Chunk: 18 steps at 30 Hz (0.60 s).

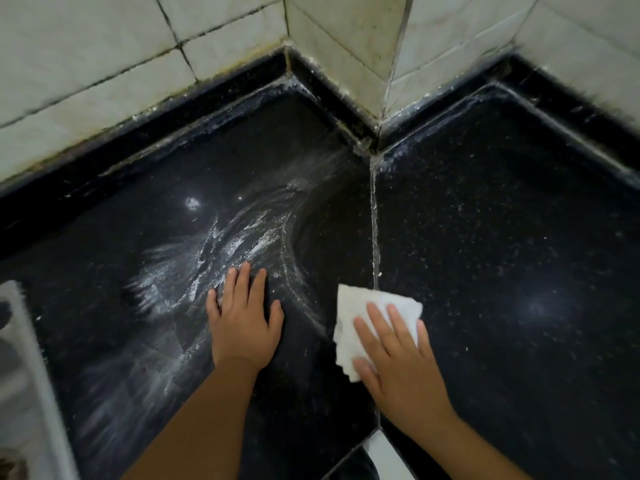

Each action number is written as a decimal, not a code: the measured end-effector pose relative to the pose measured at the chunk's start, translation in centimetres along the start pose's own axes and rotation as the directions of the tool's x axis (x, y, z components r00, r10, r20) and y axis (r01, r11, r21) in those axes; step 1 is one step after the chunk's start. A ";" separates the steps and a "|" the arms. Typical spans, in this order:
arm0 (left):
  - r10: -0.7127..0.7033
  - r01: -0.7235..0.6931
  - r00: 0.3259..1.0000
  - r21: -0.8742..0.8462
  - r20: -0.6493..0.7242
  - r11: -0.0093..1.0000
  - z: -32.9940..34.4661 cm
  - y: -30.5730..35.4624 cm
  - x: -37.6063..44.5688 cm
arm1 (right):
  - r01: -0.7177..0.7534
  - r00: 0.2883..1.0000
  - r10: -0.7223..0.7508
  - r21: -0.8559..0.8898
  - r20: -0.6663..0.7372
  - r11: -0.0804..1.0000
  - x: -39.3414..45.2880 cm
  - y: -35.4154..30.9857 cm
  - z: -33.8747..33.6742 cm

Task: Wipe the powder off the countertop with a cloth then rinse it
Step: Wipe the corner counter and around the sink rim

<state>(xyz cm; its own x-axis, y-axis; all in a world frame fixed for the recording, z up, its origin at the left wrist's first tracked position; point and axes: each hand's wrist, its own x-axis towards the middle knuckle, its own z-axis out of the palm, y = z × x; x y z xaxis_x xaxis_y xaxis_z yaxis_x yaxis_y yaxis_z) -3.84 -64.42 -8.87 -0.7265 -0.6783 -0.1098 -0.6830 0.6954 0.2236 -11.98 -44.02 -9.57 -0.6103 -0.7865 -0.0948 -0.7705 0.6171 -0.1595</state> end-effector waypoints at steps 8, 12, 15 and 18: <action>-0.010 0.009 0.997 0.015 0.073 1.000 -0.8 0.2 -0.2 | -0.221 0.975 0.218 0.071 0.046 0.973 -11.8 1.8 -0.5; -0.007 0.006 0.997 0.013 0.071 1.000 -1.1 0.4 -0.3 | -0.467 0.875 0.454 0.042 0.170 0.883 -12.8 4.8 -2.3; -0.001 0.000 0.997 0.010 0.075 1.000 -1.2 0.5 -0.4 | -0.699 0.706 0.669 0.078 0.231 0.711 -8.8 6.7 -4.1; 0.002 -0.001 0.997 -0.004 0.083 1.000 -1.3 0.6 -0.4 | -0.726 0.679 0.703 0.051 0.212 0.685 -3.0 6.5 -4.5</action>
<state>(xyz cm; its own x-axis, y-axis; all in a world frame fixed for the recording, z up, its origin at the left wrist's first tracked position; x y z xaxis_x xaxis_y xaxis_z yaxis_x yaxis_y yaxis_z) -3.82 -64.01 -7.46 -0.7315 -0.6549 -0.1897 -0.6816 0.6954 0.2276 -15.97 -37.55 -5.92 -0.9172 -0.1047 -0.3845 -0.0754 0.9930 -0.0906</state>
